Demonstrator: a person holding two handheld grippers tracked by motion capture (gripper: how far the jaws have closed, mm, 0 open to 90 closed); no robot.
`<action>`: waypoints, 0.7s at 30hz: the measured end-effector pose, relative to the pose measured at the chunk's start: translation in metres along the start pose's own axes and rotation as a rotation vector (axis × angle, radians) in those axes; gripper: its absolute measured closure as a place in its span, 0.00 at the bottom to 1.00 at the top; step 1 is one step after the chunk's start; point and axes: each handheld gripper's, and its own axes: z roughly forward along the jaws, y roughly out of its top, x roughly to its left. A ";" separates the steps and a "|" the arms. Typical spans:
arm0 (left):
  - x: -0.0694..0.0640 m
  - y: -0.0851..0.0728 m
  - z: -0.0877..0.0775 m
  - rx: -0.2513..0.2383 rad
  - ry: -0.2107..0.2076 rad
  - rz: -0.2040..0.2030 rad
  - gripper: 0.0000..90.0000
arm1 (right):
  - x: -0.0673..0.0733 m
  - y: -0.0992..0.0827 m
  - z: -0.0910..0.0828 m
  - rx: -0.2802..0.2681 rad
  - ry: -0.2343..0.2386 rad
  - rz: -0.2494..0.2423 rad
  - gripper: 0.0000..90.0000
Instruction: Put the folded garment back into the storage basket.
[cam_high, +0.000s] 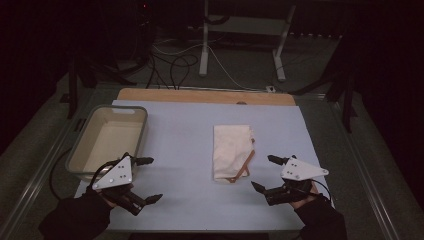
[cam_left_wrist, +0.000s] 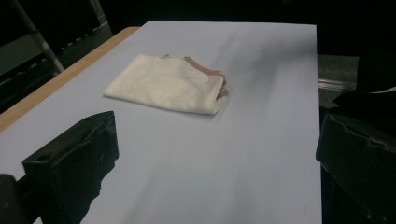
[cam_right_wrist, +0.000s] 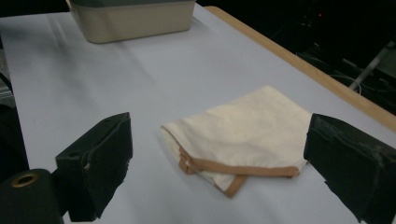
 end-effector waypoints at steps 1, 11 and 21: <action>0.001 0.003 -0.001 -0.003 0.003 0.002 0.01 | -0.001 0.002 0.000 -0.002 0.000 -0.002 0.09; 0.011 0.026 0.006 0.005 -0.007 0.022 0.01 | -0.006 0.025 0.004 -0.009 0.007 -0.027 0.09; 0.025 0.042 0.025 0.011 -0.038 0.001 0.01 | -0.018 0.044 0.019 -0.015 0.000 -0.032 0.09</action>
